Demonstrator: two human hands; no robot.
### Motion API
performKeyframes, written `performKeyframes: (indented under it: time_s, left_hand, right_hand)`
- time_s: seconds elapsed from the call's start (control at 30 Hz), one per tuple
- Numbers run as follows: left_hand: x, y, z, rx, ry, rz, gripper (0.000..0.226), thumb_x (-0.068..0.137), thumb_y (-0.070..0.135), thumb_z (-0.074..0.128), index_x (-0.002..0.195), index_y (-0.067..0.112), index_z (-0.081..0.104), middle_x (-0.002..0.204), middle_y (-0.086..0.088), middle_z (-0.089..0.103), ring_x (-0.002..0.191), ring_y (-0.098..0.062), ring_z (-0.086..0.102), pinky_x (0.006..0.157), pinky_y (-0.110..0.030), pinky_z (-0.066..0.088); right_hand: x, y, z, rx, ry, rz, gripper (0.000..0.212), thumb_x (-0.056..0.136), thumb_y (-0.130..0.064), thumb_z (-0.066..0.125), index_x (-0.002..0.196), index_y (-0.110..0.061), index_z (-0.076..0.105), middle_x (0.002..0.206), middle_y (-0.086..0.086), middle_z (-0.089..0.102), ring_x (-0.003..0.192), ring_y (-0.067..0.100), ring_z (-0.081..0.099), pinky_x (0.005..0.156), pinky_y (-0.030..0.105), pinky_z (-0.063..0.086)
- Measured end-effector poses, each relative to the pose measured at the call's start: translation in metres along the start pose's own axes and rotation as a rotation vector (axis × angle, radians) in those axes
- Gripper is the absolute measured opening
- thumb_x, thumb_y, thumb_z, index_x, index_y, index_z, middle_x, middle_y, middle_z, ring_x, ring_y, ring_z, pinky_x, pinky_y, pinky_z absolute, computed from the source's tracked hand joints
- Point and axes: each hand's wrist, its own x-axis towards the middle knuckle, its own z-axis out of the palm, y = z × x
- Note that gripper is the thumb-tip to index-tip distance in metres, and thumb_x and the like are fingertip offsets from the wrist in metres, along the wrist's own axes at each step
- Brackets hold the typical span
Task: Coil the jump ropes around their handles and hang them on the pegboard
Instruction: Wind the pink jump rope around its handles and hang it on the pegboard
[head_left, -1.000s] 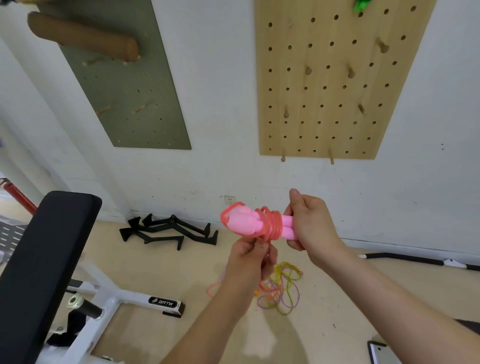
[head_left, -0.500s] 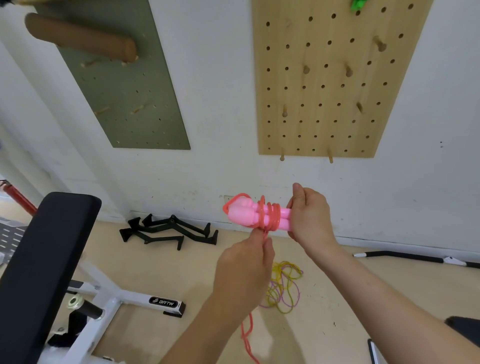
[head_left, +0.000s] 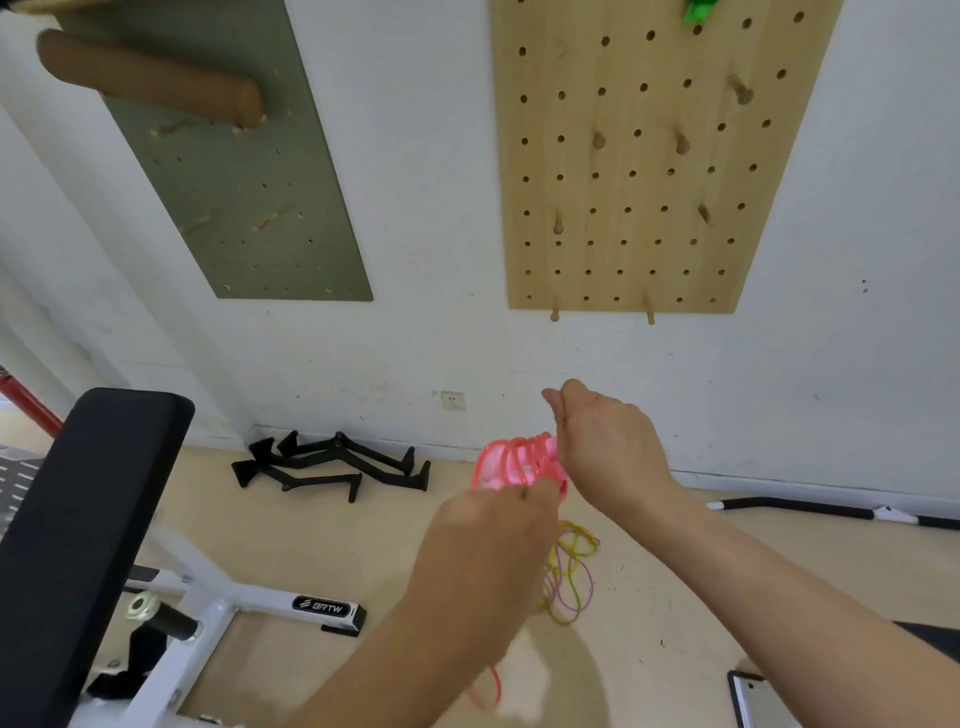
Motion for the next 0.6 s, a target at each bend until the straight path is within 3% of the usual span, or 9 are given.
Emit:
performKeyframes:
  time_s: [0.1,0.2,0.27,0.33,0.43,0.53,0.6]
  left_hand:
    - [0.021,-0.027,-0.019,-0.092,-0.004,0.093,0.009,0.08,0.032,0.065,0.084,0.025,0.064,0.075,-0.001,0.064,0.07,-0.02,0.064,0.056,-0.027,0.041]
    - [0.034,-0.05,-0.019,-0.245,0.1,0.156,0.025,0.082,0.042,0.051,0.075,0.026,0.069,0.065,0.004,0.062,0.061,-0.018,0.063,0.049,-0.03,0.049]
    - [0.041,-0.057,-0.013,-0.31,0.157,0.202,0.033,0.086,0.045,0.046,0.08,0.024,0.071,0.066,0.007,0.062,0.062,-0.015,0.061,0.053,-0.029,0.049]
    - [0.047,-0.056,-0.01,-0.469,0.156,0.192,0.031,0.089,0.043,0.05,0.081,0.022,0.071,0.067,0.013,0.057,0.066,-0.007,0.057,0.062,-0.026,0.046]
    - [0.057,-0.057,-0.009,-0.857,-0.029,0.03,0.024,0.092,0.028,0.055,0.075,0.019,0.069,0.069,0.013,0.057,0.068,-0.003,0.054,0.069,-0.021,0.042]
    - [0.054,-0.053,-0.007,-1.283,-0.24,-0.066,0.039,0.096,0.023,0.051,0.059,0.014,0.062,0.054,0.006,0.051,0.051,-0.007,0.045,0.054,-0.017,0.037]
    - [0.053,-0.049,-0.004,-1.456,-0.262,-0.152,0.036,0.089,0.028,0.053,0.059,0.01,0.057,0.05,0.004,0.045,0.046,-0.007,0.037,0.047,-0.018,0.03]
  right_hand:
    - [-0.007,0.003,-0.007,0.016,-0.158,-0.141,0.033,0.101,-0.036,0.03,0.078,-0.014,0.04,0.067,0.014,0.061,0.062,0.04,0.056,0.055,0.034,0.026]
    - [-0.007,0.002,-0.024,0.182,-0.213,-0.209,0.042,0.091,-0.049,0.014,0.073,-0.017,0.034,0.057,0.001,0.046,0.057,0.033,0.045,0.055,0.035,0.031]
    - [-0.006,-0.001,-0.035,0.33,-0.238,-0.201,0.043,0.089,-0.052,0.015,0.067,-0.022,0.036,0.058,0.001,0.051,0.056,0.024,0.049,0.057,0.036,0.039]
    - [-0.005,0.0,-0.041,0.471,-0.246,-0.157,0.039,0.093,-0.046,0.023,0.062,-0.027,0.038,0.055,-0.006,0.05,0.052,0.01,0.048,0.056,0.025,0.04]
    - [-0.005,0.003,-0.046,0.642,-0.215,-0.051,0.044,0.099,-0.034,0.035,0.057,-0.026,0.045,0.045,-0.013,0.05,0.048,0.002,0.05,0.05,0.013,0.036]
    - [-0.006,0.001,-0.051,0.817,-0.214,0.062,0.049,0.101,-0.028,0.038,0.055,-0.016,0.047,0.036,-0.009,0.044,0.033,0.004,0.041,0.039,0.012,0.032]
    - [-0.007,-0.002,-0.054,0.927,-0.24,0.133,0.049,0.101,-0.027,0.038,0.056,-0.011,0.046,0.033,-0.007,0.039,0.028,0.005,0.036,0.033,0.015,0.028]
